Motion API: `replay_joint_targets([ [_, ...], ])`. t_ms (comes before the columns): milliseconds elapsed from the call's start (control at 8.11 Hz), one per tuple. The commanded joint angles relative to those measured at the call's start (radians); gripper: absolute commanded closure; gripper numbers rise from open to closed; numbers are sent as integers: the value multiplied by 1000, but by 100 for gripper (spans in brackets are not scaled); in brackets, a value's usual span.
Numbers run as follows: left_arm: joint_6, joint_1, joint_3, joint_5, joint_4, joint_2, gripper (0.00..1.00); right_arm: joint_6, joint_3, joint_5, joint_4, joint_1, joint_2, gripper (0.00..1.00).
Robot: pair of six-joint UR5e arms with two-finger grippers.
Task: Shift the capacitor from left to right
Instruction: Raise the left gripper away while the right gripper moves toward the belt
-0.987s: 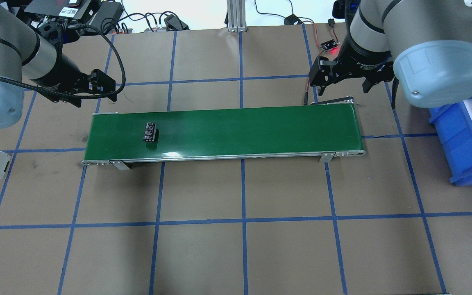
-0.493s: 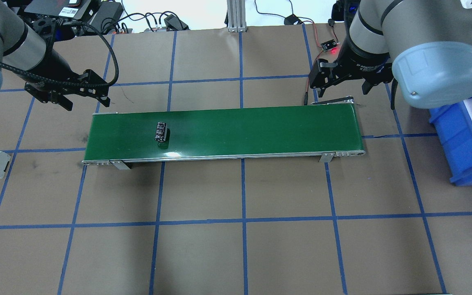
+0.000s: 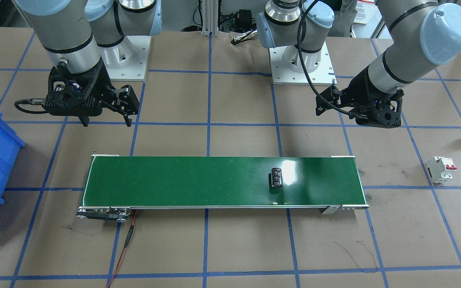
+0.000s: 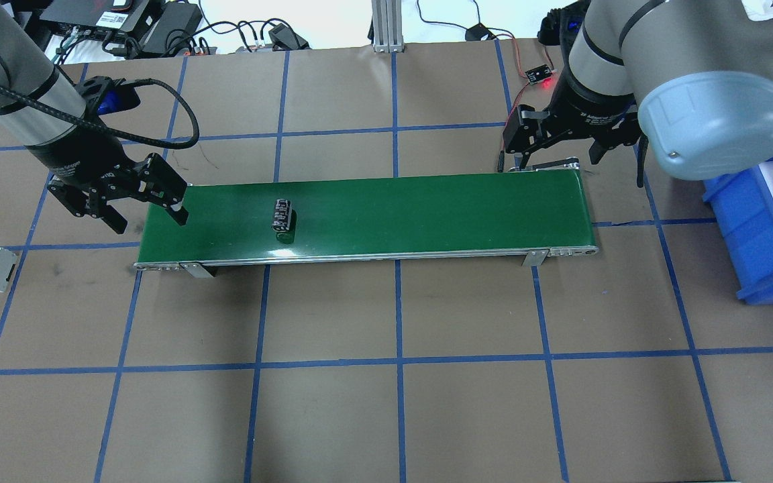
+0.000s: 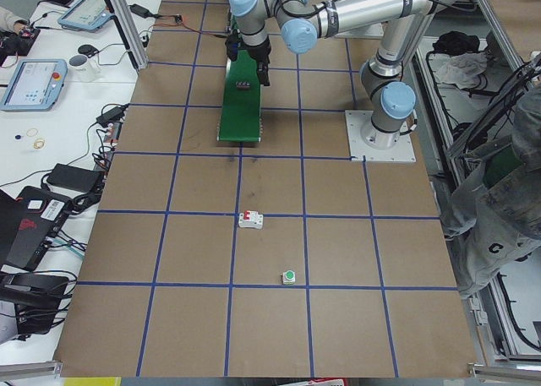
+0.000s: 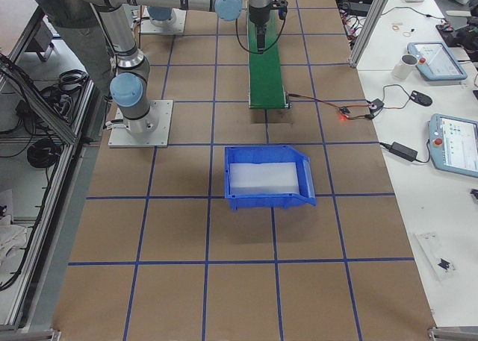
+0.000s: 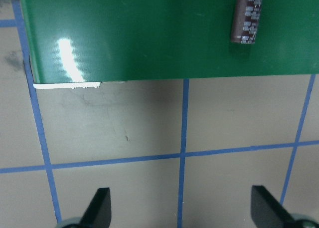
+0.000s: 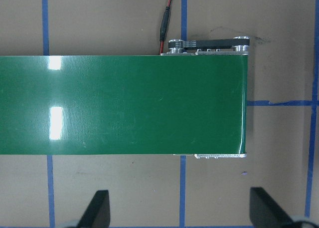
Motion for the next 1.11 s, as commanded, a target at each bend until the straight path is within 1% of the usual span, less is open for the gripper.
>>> replay_joint_targets([
  [0, 2, 0, 4, 2, -81, 5, 0, -7, 1, 5, 74, -20, 2, 0],
  [247, 2, 0, 23, 5, -83, -1, 0, -55, 2, 12, 68, -63, 39, 0],
  [370, 2, 0, 40, 77, -103, -21, 0, -58, 4, 26, 41, -66, 66, 0],
  [493, 2, 0, 41, 93, -101, -22, 0, -58, 9, 81, 30, -66, 80, 0],
  [617, 2, 0, 41, 94, -103, -25, 0, -58, 16, 100, 2, -66, 89, 0],
  [863, 2, -3, 41, 93, -107, -16, 0, -56, 24, 98, -64, -66, 120, 0],
  [987, 2, -3, 42, 93, -115, -2, 0, -56, 25, 100, -65, -66, 132, 0],
])
